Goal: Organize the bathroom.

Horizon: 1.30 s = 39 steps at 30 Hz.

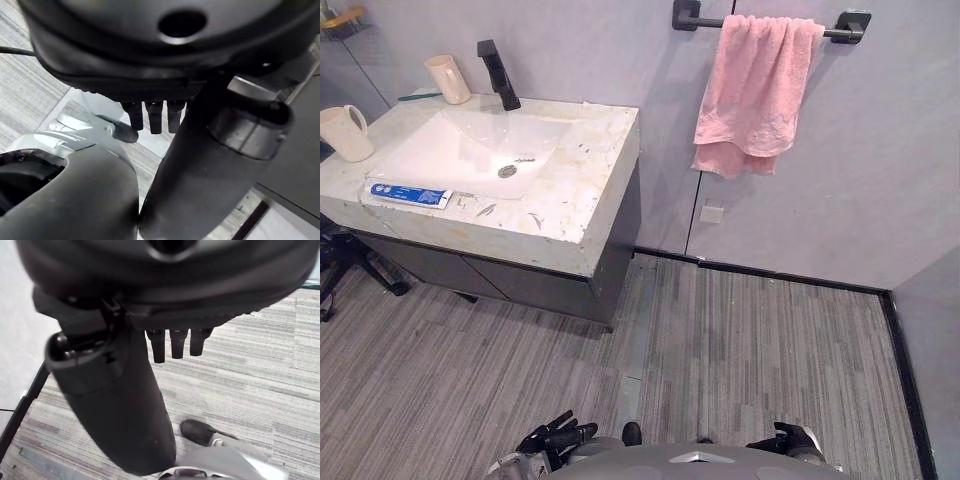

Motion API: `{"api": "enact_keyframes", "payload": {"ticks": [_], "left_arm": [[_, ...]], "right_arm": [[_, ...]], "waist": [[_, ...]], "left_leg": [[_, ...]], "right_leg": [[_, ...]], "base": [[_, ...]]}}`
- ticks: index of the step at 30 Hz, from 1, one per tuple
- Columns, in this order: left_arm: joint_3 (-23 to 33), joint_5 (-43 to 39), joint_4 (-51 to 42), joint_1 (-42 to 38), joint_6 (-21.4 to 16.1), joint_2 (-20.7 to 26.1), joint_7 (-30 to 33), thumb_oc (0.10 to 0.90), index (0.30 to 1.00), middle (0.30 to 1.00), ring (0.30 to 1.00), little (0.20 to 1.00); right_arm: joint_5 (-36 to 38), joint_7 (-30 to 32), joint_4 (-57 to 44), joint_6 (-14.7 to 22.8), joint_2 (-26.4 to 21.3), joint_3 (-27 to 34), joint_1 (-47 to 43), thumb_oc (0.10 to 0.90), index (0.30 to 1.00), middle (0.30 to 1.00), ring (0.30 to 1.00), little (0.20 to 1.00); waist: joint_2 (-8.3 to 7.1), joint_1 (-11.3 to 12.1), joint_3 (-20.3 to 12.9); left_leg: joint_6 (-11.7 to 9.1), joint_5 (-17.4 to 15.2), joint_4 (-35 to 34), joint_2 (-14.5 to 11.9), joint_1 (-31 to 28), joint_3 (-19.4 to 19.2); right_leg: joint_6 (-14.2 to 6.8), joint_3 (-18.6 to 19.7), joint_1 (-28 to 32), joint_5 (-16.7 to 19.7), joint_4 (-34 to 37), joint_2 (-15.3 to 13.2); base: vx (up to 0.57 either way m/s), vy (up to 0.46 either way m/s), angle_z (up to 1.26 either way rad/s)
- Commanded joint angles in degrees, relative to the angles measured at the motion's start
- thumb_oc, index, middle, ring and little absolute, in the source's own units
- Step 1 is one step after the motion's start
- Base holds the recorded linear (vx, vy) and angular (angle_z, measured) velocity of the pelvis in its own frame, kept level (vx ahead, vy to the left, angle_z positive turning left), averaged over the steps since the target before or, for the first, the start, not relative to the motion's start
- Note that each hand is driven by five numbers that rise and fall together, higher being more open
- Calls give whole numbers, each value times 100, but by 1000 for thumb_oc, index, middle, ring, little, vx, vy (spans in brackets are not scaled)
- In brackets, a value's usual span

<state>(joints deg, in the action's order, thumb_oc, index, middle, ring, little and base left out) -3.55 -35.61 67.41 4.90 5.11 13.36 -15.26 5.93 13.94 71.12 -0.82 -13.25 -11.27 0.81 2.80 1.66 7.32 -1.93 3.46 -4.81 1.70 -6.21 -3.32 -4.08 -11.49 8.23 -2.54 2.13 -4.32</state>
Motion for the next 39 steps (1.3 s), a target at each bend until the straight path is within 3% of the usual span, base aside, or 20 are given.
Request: {"api": "enact_keyframes", "payload": {"ticks": [1,15,17,20,21,25,27,28,33,34,36,38,39], "left_arm": [[-72,299,192,-50,68,-55,-46,800,900,900,900,900],[-20,271,304,-58,84,-80,73,800,900,900,900,900],[-13,290,318,-52,96,-83,91,800,900,900,900,900],[44,414,376,-65,121,-89,96,800,900,900,900,900],[80,528,419,-69,136,-98,119,800,900,900,900,900],[188,751,449,-51,208,-35,103,800,900,900,900,900],[235,887,452,-58,277,49,94,800,900,900,900,900],[269,923,432,-107,317,154,41,800,900,900,900,900],[211,839,365,-274,319,354,75,800,900,900,900,900],[204,859,331,-292,336,376,167,800,900,900,900,900],[164,830,328,-307,328,355,285,800,900,900,900,900],[-1,677,339,-358,219,353,355,800,900,900,900,900],[-66,436,214,-424,205,454,355,800,900,900,900,900]], "right_arm": [[92,-10,101,-8,-206,-192,-144,800,900,900,900,900],[367,-55,252,-110,-184,-96,-137,800,900,900,900,900],[520,-193,292,-299,-183,-44,-129,800,900,900,900,900],[548,-535,577,-1155,-166,51,-132,800,900,900,900,900],[600,-941,794,-1571,-171,87,-165,800,900,900,900,900],[696,-1164,923,-1792,-205,182,-230,800,900,900,900,900],[721,-1201,932,-1825,-252,239,-275,800,900,900,900,900],[800,-1210,879,-1861,-315,293,-306,800,900,900,900,900],[932,-1400,802,-1647,-503,502,-204,800,900,900,900,900],[978,-1469,837,-1547,-524,519,-197,800,900,900,900,900],[1013,-1544,865,-1562,-518,531,-230,800,900,900,900,900],[966,-1643,853,-1529,-510,545,-297,800,900,900,900,900],[1022,-1609,742,-1657,-507,482,-428,800,900,900,900,900]], "waist": [[-28,71,31],[-26,55,25],[-28,55,24],[-32,70,30],[-48,120,46],[-70,204,97],[-45,229,150],[-7,180,256],[139,30,558],[87,4,646],[-25,-12,700],[-245,-94,847],[-287,-179,1004]], "left_leg": [[99,-549,195,-139,28,-240],[101,-569,202,-133,1,-244],[102,-574,210,-131,-1,-243],[114,-617,299,-122,3,-253],[120,-684,447,-88,15,-195],[171,-806,742,2,65,-120],[247,-845,892,41,108,-140],[388,-905,1017,109,123,-175],[583,-1098,1275,219,144,-206],[575,-1213,1413,234,129,-187],[500,-1308,1537,263,110,-166],[334,-1631,1888,286,159,-105],[269,-1851,2071,214,250,-2]], "right_leg": [[-402,-194,-413,181,-198,-349],[-386,-161,-408,155,-208,-323],[-383,-160,-407,150,-216,-324],[-376,-168,-408,109,-298,-360],[-383,-169,-392,104,-348,-415],[-421,-161,-422,71,-593,-562],[-463,-187,-561,3,-1053,-727],[-539,-158,-1019,273,-2032,-985],[-427,150,-1999,913,-4089,-1251],[-472,145,-2244,1119,-4062,-1345],[-517,68,-2175,1174,-3247,-1379],[-626,15,-2042,1226,-1062,-1456],[-678,237,-2113,1347,-341,-1386]], "base": [[0,0,0],[2,0,0],[0,0,0],[40,28,-1],[83,44,-2],[74,36,-3],[46,106,-6],[-11,166,-11],[11,92,-10],[183,-102,-4],[226,-225,-3],[288,-457,-3],[204,-397,-2]]}}
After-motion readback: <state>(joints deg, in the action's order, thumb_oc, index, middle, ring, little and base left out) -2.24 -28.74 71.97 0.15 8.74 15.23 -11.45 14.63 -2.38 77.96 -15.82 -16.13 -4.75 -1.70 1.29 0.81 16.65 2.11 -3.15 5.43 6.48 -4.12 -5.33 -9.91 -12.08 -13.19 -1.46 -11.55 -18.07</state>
